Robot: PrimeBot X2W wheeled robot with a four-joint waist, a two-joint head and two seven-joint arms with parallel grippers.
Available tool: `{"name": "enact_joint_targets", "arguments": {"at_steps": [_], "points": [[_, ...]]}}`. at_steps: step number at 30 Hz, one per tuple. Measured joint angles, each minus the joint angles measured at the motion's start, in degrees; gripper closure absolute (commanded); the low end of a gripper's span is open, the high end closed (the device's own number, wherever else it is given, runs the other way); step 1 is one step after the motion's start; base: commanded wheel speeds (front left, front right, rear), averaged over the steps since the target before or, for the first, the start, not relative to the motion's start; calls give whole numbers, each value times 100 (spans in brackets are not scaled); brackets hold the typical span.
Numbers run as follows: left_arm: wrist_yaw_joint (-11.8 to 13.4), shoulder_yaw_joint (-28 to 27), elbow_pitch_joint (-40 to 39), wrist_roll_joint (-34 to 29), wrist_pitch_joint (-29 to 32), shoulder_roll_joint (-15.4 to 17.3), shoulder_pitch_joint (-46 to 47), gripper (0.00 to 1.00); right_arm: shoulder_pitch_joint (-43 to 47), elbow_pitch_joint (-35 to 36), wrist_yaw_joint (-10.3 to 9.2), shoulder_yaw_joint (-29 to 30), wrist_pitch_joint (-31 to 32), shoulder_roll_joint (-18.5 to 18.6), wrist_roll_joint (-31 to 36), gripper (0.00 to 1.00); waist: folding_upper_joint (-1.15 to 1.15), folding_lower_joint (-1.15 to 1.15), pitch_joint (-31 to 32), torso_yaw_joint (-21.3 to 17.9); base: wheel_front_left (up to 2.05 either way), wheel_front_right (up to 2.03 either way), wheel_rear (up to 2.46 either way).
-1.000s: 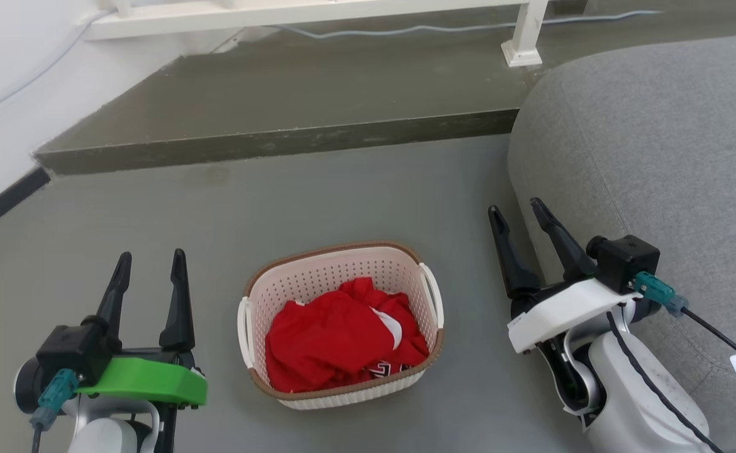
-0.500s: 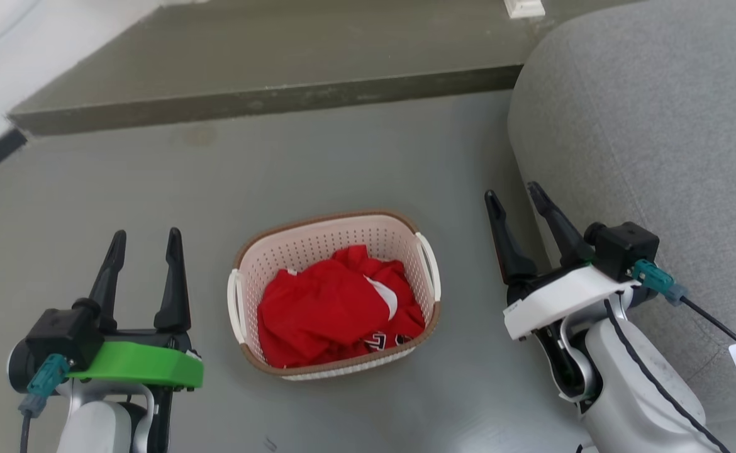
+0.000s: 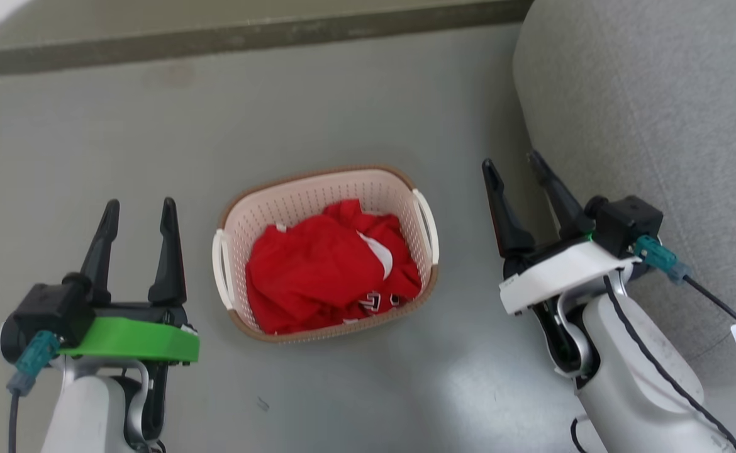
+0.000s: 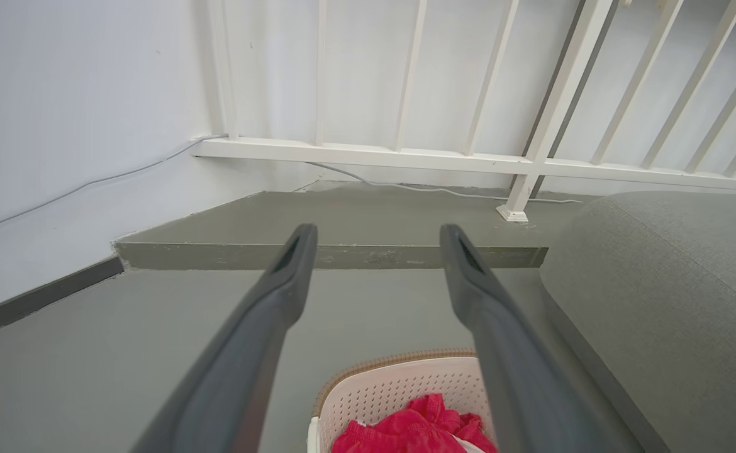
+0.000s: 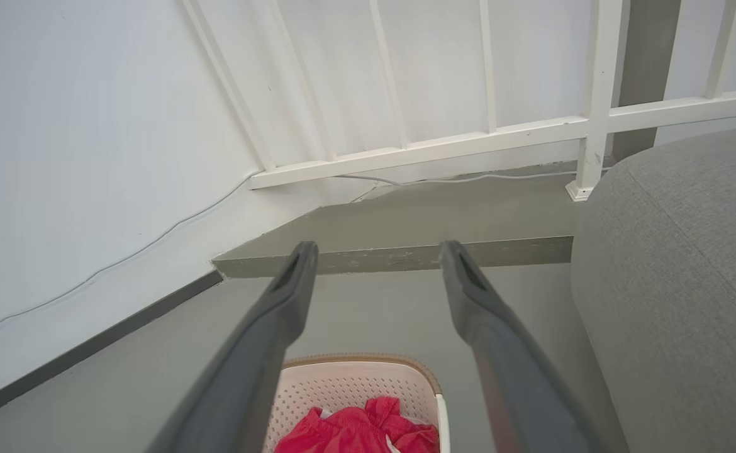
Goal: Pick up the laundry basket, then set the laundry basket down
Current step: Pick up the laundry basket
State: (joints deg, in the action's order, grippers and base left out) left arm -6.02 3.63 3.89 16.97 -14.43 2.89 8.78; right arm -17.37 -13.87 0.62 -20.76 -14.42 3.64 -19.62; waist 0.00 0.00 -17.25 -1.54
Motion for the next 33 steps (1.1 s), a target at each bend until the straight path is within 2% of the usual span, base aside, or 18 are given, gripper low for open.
{"name": "enact_joint_targets", "arguments": {"at_steps": [20, 33], "points": [[-99, -48, 104, 101, -1, 100, 669, 0, -620, 69, -122, -45, -1, -10, 162, 0, 0, 0, -1250, -86, 0, 0, 0], [-104, 74, 588, 356, -2, 167, 1176, 0, -1080, -122, -180, -177, -2, -9, 152, 0, 0, 1, -1981, -69, 0, 0, 0]]}}
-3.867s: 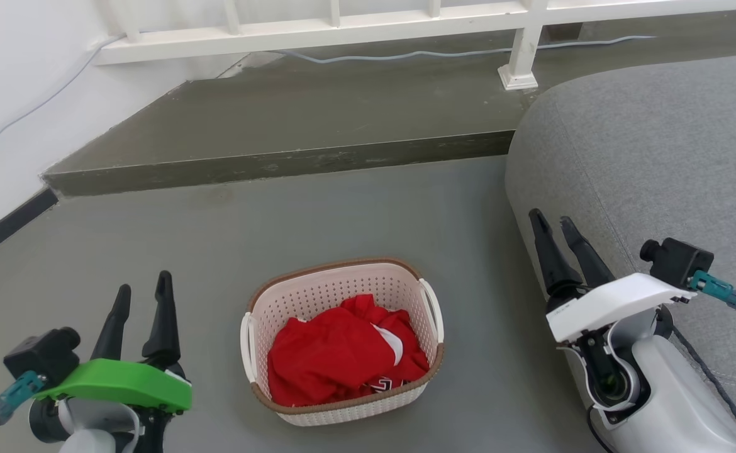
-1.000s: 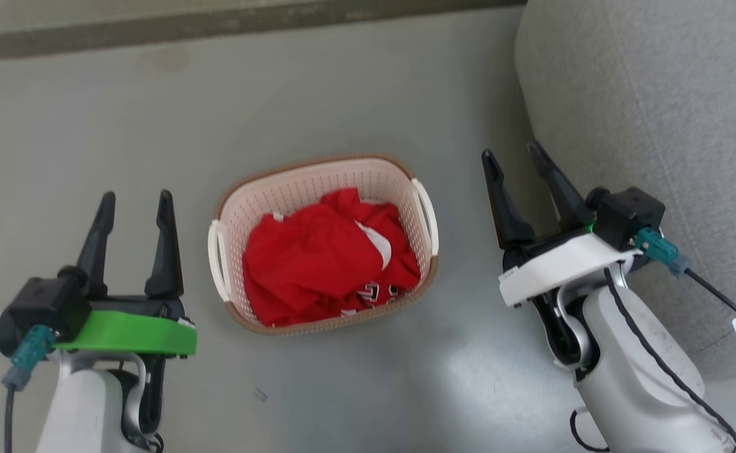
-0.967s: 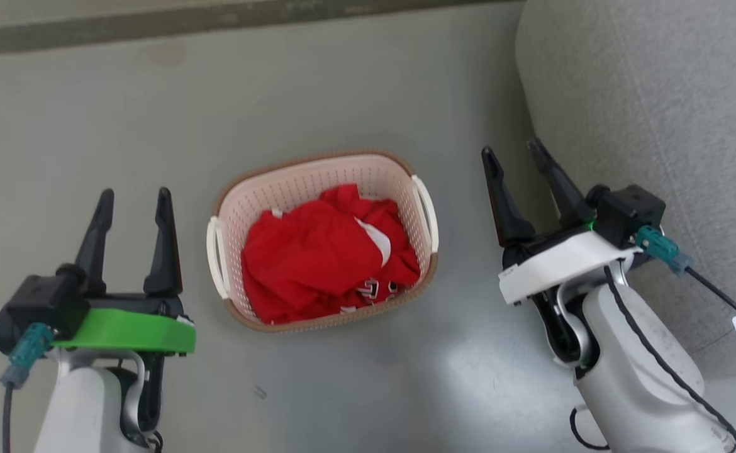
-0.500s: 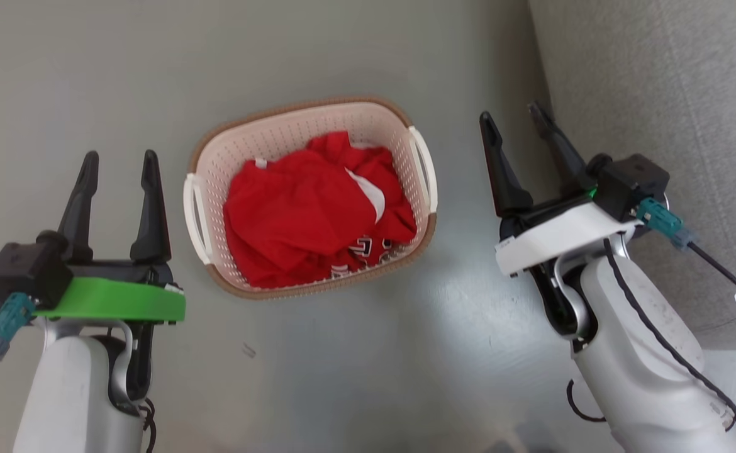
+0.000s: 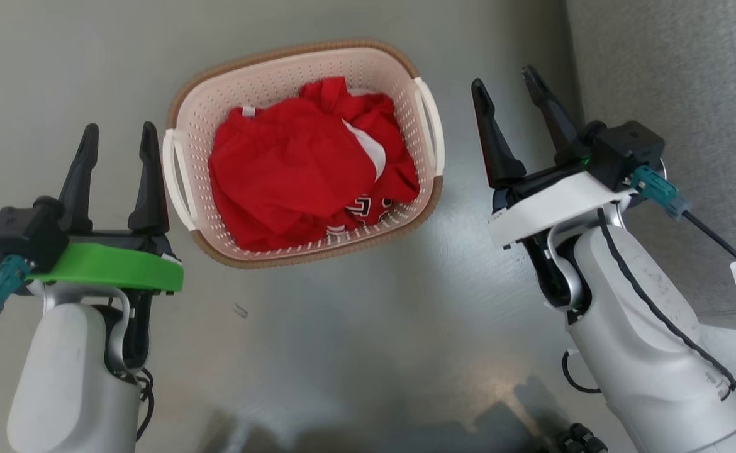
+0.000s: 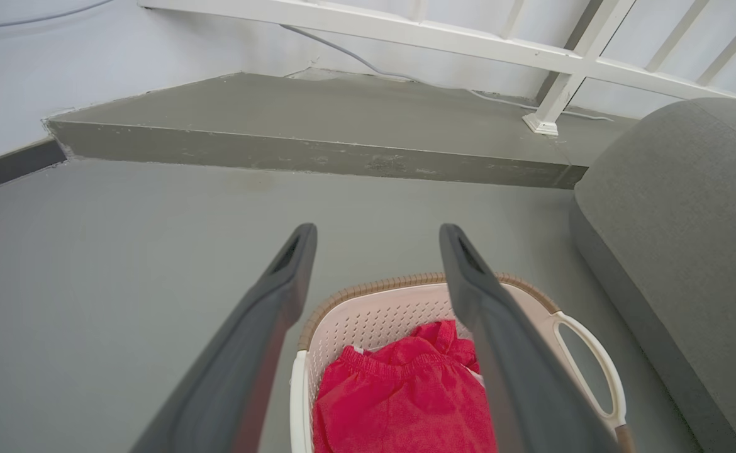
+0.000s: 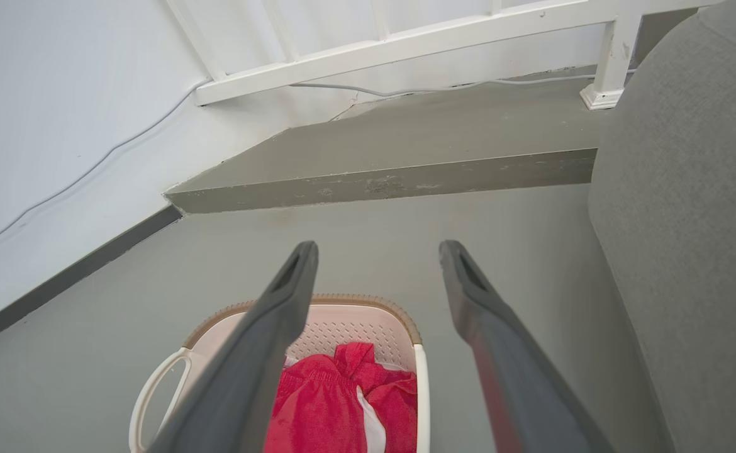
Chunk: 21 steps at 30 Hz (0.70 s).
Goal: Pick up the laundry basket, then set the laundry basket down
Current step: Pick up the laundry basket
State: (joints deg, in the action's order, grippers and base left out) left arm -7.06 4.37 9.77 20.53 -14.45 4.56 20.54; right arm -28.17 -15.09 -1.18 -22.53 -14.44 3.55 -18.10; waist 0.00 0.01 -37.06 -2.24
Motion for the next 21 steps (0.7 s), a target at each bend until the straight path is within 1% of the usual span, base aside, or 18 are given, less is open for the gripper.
{"name": "enact_joint_targets", "arguments": {"at_steps": [3, 4, 9, 15, 19, 21], "points": [[-1, 29, 203, 42, -5, 25, 125, 0, -96, -131, -12, -16, 0, 1, -11, 0, 0, 0, -143, 16, 0, 0, 0], [-1, 46, 298, 43, -5, 41, 152, 0, -121, -181, -51, -24, -1, 1, -12, 0, 0, 0, -187, 22, 0, 0, 0], [-1, 110, 733, 75, 30, 119, 261, 0, -276, -519, -51, -47, -9, 1, -65, 0, 0, 0, -379, 50, 0, 0, 0], [-7, 276, 1195, 250, 168, 163, 612, 0, -521, -979, -49, -58, -14, 3, -77, 0, 0, -1, -580, 91, 0, 0, 0], [-7, 353, 1557, 408, 330, 162, 856, 0, -722, -1339, -33, -77, -14, 4, -179, 0, 0, -1, -702, 120, 0, 0, 0], [-7, 391, 1760, 461, 401, 164, 951, 0, -821, -1546, 15, -119, -14, 5, -196, 0, 0, 0, -762, 132, 0, 0, 0]]}}
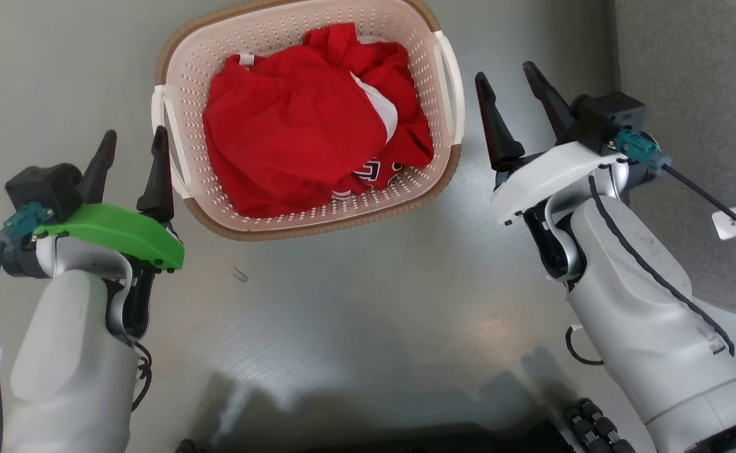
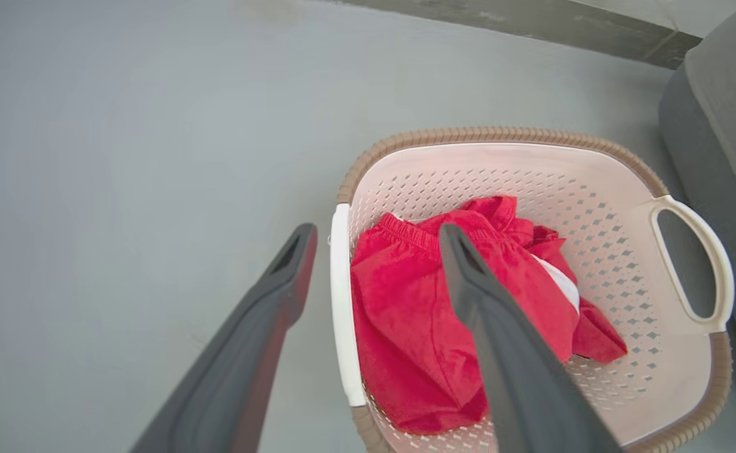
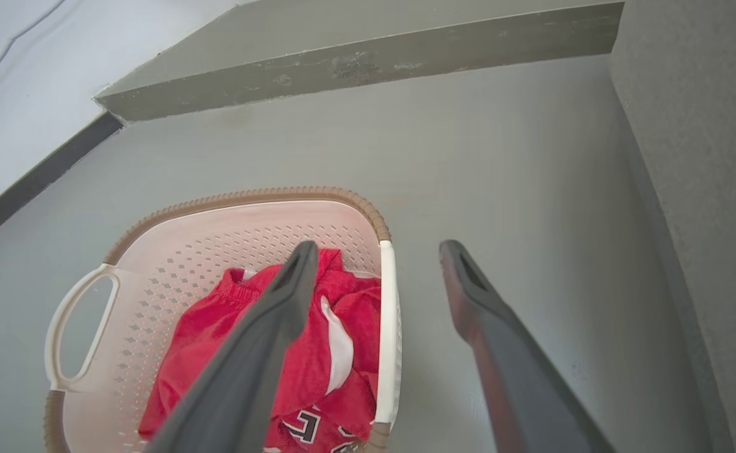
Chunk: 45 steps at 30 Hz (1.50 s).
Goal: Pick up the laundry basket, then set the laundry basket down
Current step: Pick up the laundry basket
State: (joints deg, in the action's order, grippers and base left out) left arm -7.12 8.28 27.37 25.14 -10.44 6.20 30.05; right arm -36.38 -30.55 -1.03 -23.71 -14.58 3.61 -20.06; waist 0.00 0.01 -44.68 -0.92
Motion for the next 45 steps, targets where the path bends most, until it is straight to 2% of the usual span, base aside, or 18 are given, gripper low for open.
{"name": "enact_joint_targets", "arguments": {"at_steps": [15, 28, 45], "points": [[0, 382, 1091, 509, 446, 51, 875, 0, -805, -1190, 166, -290, 74, 4, -380, 0, 0, -1, -475, 69, 0, 0, 0], [0, 768, 1705, 756, 658, 46, 1607, 0, -1560, -2027, 326, -566, 326, 19, -586, 0, 0, 0, -950, 248, 0, 0, 0], [-1, 1239, 2194, 1093, 810, -64, 2184, 0, -2115, -2559, 409, -901, 486, 27, -883, 0, 0, 0, -1356, 456, 0, 0, 0]]}}
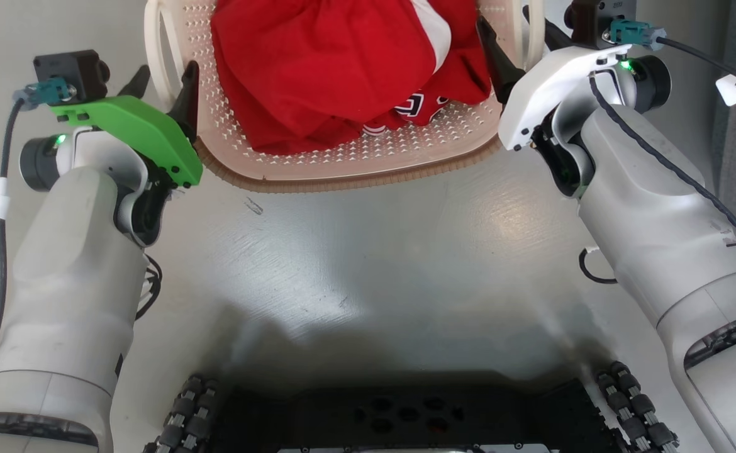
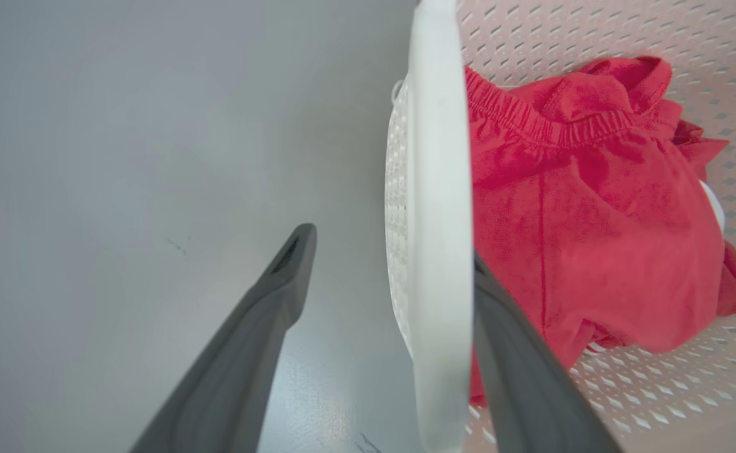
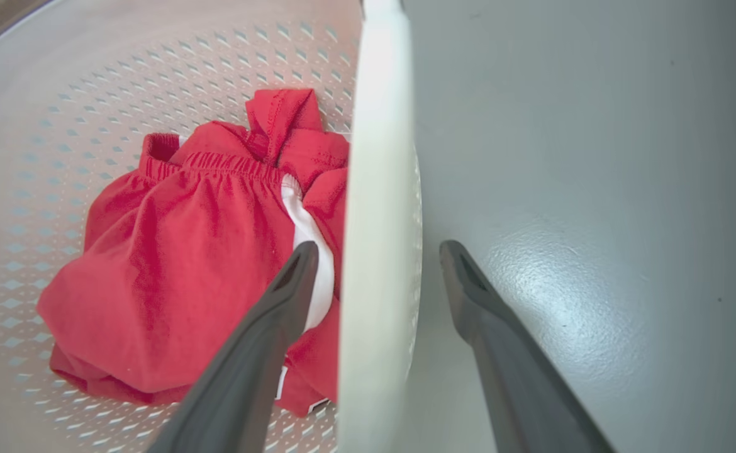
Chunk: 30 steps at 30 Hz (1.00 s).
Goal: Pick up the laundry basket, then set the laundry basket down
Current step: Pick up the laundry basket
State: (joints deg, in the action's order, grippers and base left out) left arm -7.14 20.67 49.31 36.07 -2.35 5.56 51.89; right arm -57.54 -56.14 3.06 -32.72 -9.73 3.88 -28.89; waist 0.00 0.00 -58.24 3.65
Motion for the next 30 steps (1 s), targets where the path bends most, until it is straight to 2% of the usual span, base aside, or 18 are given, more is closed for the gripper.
{"name": "enact_joint_targets", "arguments": {"at_steps": [9, 10, 11, 12, 13, 14, 17, 30], "points": [[0, 177, 238, 190, -22, -13, 77, 0, -117, -183, 55, -155, -9, 2, -213, 0, 0, 0, -51, 45, 0, 0, 0], [0, 211, 271, 222, -24, -13, 115, 15, -138, -207, 55, -186, -40, 3, -256, 18, 0, 0, -58, 47, 0, 0, 0], [0, 231, 289, 234, -29, -12, 128, 58, -149, -222, 56, -202, -41, 4, -278, 57, 0, 0, -61, 47, 0, 0, 0], [0, 264, 301, 245, -31, -11, 138, 81, -162, -237, 64, -221, -41, 7, -300, 68, 0, 0, -63, 48, 0, 0, 0], [0, 294, 318, 258, -31, -10, 151, 100, -176, -254, 91, -242, -42, 9, -309, 89, 0, 0, -65, 48, 0, 0, 0], [0, 321, 334, 261, -33, -10, 163, 100, -186, -266, 97, -259, -57, 12, -328, 100, 0, 0, -67, 49, 0, 0, 0], [-65, 404, 343, 314, -85, -105, 197, 100, -226, -298, 40, -276, -82, -35, -410, 100, 0, 0, -70, 51, 0, 0, 0], [-65, 676, 543, 537, -328, -108, 225, 100, -250, -490, 46, -474, -187, -37, -649, 100, 0, 0, 95, 54, 0, 0, 0]]}}
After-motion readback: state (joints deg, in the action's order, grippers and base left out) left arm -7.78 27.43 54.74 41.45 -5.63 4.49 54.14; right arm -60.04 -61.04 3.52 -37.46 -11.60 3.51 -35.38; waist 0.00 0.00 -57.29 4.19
